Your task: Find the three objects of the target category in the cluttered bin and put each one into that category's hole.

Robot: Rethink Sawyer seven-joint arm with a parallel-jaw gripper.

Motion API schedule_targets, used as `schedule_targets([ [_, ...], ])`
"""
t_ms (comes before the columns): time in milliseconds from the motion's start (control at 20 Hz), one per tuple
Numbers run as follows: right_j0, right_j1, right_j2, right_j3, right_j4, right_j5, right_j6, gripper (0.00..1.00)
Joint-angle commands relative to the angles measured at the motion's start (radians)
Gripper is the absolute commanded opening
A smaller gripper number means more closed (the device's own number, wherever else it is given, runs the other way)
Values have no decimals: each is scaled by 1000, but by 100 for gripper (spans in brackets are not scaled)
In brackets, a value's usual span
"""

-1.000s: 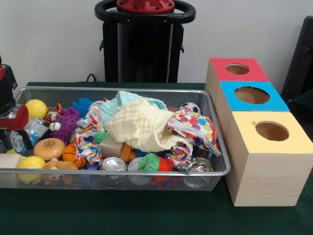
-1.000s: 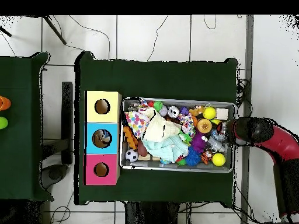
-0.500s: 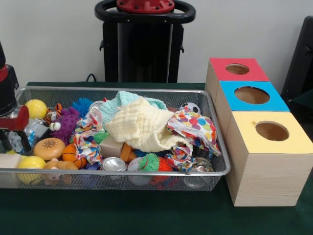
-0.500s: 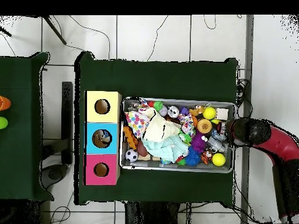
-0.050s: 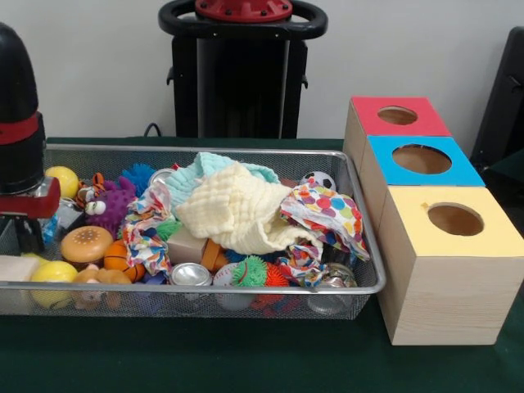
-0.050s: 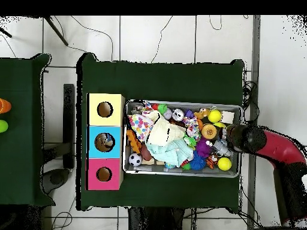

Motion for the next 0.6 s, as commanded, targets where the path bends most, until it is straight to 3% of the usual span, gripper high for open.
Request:
schedule_targets([
  [50,102,20,-73,172,25,-75,243,0],
  [300,106,30,-81,191,73,-98,232,0],
  [600,45,55,-33,206,90,-227,173,0],
])
